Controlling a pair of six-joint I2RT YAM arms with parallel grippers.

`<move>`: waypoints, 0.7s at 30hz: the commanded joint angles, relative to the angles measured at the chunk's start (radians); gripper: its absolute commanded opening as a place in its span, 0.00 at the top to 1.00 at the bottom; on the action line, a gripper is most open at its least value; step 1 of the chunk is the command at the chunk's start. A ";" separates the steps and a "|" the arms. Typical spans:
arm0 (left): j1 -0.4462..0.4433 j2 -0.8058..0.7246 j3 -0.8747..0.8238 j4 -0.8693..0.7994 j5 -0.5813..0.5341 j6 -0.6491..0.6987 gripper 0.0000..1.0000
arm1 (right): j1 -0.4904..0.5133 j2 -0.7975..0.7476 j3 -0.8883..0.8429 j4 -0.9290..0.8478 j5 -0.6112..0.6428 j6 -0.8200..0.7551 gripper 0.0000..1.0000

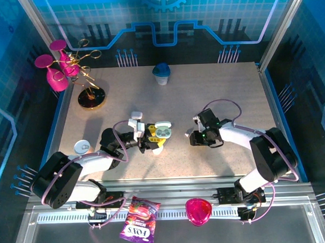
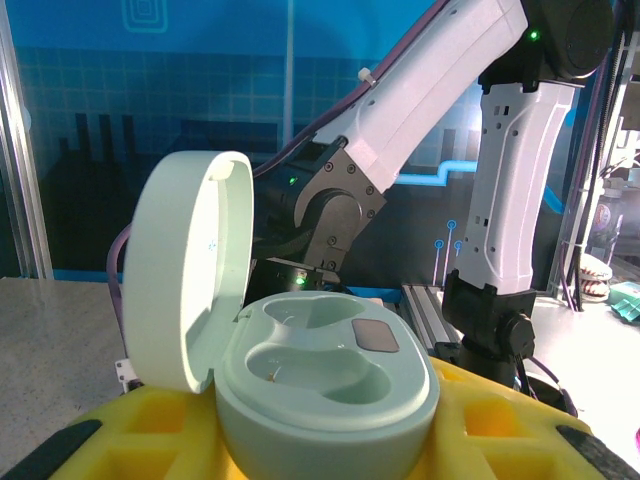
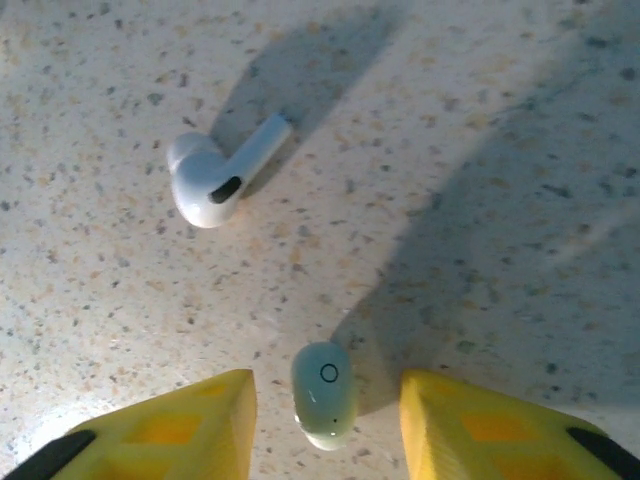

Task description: Insert the wireless bluetooth earbuds into the charging case

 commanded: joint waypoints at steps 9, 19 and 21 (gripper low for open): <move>0.006 0.006 0.015 0.021 0.020 0.016 0.77 | -0.070 0.037 0.054 -0.013 -0.107 -0.116 0.52; 0.006 0.002 0.011 0.019 0.018 0.015 0.77 | -0.110 0.047 0.025 0.020 -0.214 -0.139 0.54; 0.006 0.001 0.010 0.019 0.019 0.016 0.77 | -0.110 0.043 0.015 0.016 -0.222 -0.139 0.55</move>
